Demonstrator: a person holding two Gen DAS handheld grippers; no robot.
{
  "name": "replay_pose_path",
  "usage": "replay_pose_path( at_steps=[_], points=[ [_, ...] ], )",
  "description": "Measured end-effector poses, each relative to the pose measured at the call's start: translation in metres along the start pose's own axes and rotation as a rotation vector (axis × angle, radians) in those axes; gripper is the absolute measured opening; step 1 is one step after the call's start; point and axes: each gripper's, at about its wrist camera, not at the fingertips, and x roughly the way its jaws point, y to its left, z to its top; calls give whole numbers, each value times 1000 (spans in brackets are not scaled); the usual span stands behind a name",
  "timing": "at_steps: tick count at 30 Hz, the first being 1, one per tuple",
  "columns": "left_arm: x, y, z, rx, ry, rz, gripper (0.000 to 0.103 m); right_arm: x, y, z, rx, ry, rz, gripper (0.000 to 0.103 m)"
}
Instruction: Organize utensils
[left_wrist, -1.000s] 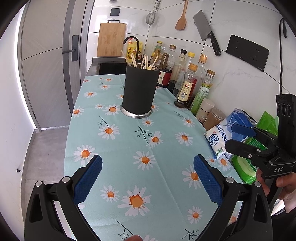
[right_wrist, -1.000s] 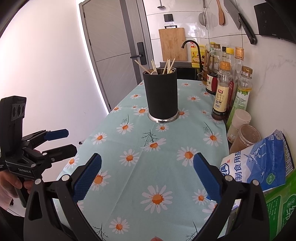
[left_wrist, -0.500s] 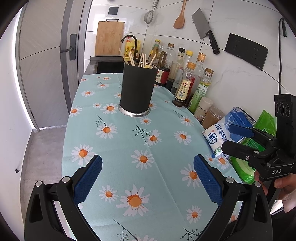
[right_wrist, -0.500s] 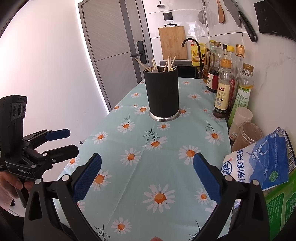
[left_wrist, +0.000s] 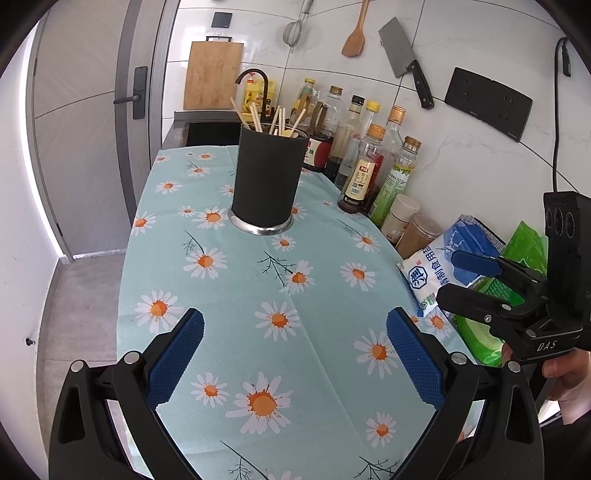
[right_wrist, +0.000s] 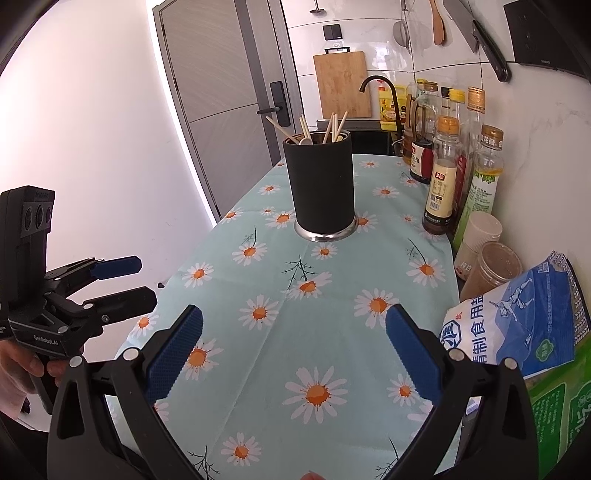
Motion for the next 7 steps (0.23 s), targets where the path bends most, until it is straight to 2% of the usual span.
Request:
replay_pose_path(
  at_steps=[7],
  points=[
    [1, 3, 0, -17, 4, 8, 97, 0, -2, -1, 3, 9, -9, 98]
  ],
)
